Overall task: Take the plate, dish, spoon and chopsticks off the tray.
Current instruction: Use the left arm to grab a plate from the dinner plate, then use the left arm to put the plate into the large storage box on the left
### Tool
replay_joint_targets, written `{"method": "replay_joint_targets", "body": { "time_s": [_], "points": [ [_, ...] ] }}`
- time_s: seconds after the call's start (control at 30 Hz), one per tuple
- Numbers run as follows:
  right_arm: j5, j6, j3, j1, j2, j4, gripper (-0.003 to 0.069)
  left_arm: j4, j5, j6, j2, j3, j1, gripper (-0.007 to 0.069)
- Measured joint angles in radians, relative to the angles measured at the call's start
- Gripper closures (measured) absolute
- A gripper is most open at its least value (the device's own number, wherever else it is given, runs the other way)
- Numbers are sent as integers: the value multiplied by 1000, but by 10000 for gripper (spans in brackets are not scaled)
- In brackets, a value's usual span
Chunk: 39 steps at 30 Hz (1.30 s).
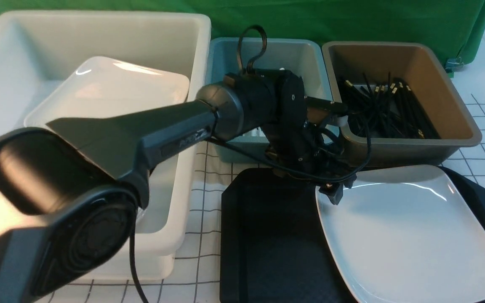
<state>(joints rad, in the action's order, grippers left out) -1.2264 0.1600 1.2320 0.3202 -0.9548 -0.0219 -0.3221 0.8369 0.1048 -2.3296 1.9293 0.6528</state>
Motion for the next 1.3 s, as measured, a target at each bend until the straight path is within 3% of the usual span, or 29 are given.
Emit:
{"method": "replay_joint_targets", "body": {
  "time_s": [0.17, 0.27, 0.37, 0.5, 0.53, 0.73, 0.87, 1.03, 1.3],
  "points": [
    [1, 0, -1, 0, -1, 0, 653, -46, -46, 33, -23, 2, 0, 73],
    [7, 0, -1, 0, -1, 1, 653, -49, -63, 64, -31, 4, 6, 118],
    [10, 1, -1, 0, -1, 1, 653, -44, -66, 67, -37, 7, 13, 232],
    [10, 3, -1, 0, -1, 1, 653, -62, -49, 51, -39, 10, 19, 445],
    [10, 4, -1, 0, -1, 1, 653, -78, -32, 47, -39, 13, 19, 465],
    [12, 4, -1, 0, -1, 1, 653, -48, 127, 45, -21, 55, 26, 476],
    [13, 4, 1, 0, -1, 7, 653, -29, 211, 77, 60, 79, 27, 540],
    [13, 12, 51, 0, 1, 74, 653, -13, 242, 128, 208, 89, 30, 612],
    [25, 46, 182, 0, 7, 198, 651, 39, 264, 158, 394, 89, 5, 613]
  ]
}}
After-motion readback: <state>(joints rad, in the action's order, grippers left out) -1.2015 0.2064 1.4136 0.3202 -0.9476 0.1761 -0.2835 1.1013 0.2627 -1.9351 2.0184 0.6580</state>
